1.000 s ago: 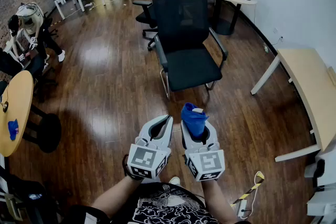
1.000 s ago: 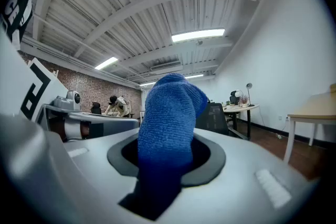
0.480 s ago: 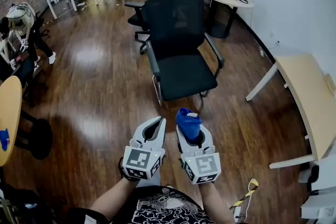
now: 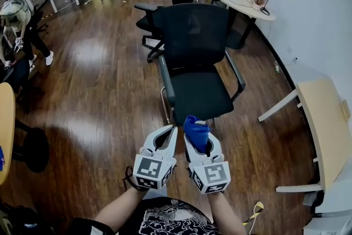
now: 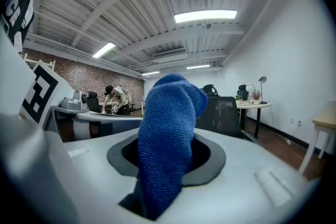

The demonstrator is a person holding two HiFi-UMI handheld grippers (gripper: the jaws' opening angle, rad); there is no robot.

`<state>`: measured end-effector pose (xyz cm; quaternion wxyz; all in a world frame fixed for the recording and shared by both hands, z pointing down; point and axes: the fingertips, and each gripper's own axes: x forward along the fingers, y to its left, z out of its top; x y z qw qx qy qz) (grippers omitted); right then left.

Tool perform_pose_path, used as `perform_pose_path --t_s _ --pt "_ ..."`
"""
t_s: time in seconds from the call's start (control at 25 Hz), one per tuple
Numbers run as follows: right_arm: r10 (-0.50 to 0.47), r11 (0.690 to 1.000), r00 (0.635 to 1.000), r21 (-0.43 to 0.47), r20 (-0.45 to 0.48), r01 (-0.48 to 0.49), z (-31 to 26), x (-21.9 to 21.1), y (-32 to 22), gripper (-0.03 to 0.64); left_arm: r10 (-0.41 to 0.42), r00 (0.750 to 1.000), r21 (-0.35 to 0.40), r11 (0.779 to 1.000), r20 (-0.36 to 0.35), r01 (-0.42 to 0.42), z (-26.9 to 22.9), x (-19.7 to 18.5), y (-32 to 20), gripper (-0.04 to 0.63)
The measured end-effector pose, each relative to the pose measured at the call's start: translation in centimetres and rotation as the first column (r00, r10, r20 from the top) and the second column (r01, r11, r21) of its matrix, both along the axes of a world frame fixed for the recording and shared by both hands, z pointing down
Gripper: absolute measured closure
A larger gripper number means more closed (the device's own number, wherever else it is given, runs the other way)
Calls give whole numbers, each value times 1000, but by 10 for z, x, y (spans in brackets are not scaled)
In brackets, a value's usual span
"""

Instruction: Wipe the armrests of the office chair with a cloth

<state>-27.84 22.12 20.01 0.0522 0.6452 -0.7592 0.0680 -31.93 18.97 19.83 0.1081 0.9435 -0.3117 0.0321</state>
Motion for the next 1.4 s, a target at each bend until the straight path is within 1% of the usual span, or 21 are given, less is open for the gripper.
perform_pose_path --t_s 0.12,0.32,0.48,0.6,0.84,1.04,1.16,1.24,1.4 --pt "-32 999 999 -15 -9 32 -9 -10 -44 479 -24 1000 -18 1000 -16 23 -6 -8 -40 591" --pt "-83 996 996 -34 -26 82 -10 -34 -106 479 -62 997 -41 997 -37 61 -3 -30 -98 591" --pt "-120 992 992 -35 -45 118 -13 -53 -139 479 -92 994 -47 995 -57 89 -3 -47 -129 591" --pt "-142 990 988 -32 -55 141 -14 -54 -159 479 -114 991 -45 993 -69 111 -4 -50 -148 591" --pt "-165 986 985 -38 -42 163 -2 -36 -203 479 -140 989 -52 989 -55 137 9 -33 -190 591" --pt "-218 975 975 -57 -46 215 13 -17 -254 479 -181 982 -51 983 -59 178 16 -12 -239 591" --pt "-269 962 961 -65 -61 265 21 -3 -292 479 -214 975 -41 976 -56 212 21 5 -275 591" --pt "-304 951 950 -80 -68 298 29 8 -319 479 -240 970 -47 970 -46 238 28 18 -301 591" --pt "-384 920 920 -118 -74 374 48 24 -367 479 -307 952 -72 950 -23 304 46 33 -349 591"
